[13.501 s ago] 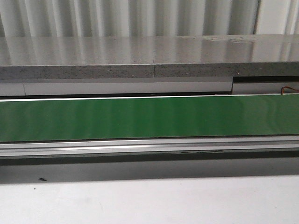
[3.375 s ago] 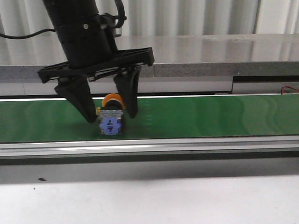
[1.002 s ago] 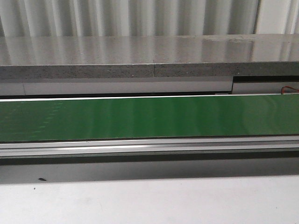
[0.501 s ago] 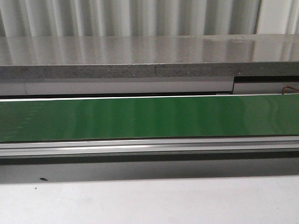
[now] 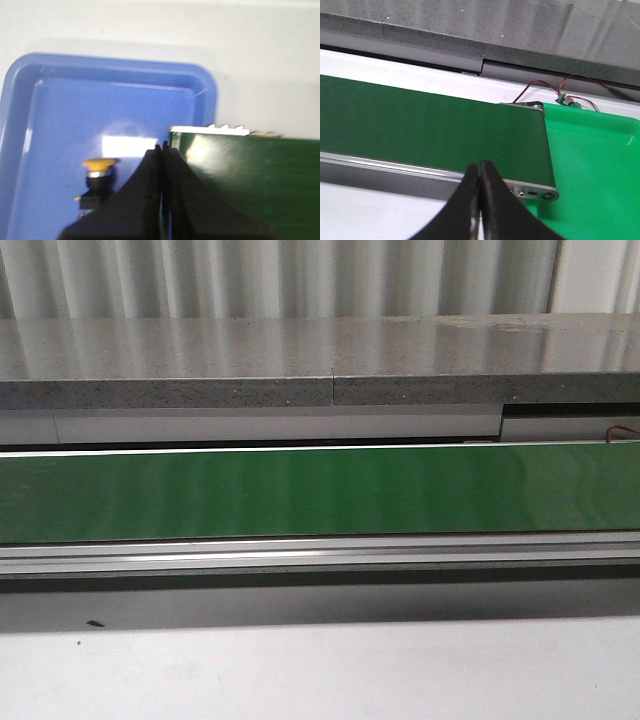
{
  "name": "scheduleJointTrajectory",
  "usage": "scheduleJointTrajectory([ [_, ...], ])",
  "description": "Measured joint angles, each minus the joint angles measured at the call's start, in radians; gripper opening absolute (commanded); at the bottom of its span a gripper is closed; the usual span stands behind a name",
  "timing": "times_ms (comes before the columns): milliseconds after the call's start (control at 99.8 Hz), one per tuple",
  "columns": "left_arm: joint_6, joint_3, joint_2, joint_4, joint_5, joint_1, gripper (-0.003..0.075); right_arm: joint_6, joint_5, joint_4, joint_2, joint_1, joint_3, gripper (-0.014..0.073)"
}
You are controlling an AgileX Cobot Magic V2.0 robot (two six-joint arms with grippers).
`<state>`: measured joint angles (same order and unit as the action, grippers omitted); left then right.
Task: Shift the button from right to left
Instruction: 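Set the button in the blue tray and open the left gripper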
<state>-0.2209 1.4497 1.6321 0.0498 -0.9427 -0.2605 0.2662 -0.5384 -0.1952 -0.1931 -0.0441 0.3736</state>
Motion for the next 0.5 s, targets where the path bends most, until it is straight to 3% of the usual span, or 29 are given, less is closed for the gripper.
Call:
scheduleJointTrajectory([
  [341, 0.070, -0.006, -0.166, 0.049, 0.051, 0.207, -0.0021, 0.000, 0.000, 0.000, 0.000, 0.000, 0.000, -0.0067],
  [501, 0.080, -0.085, -0.248, 0.068, 0.125, 0.262, -0.0021, 0.000, 0.000, 0.000, 0.000, 0.000, 0.000, -0.0067],
])
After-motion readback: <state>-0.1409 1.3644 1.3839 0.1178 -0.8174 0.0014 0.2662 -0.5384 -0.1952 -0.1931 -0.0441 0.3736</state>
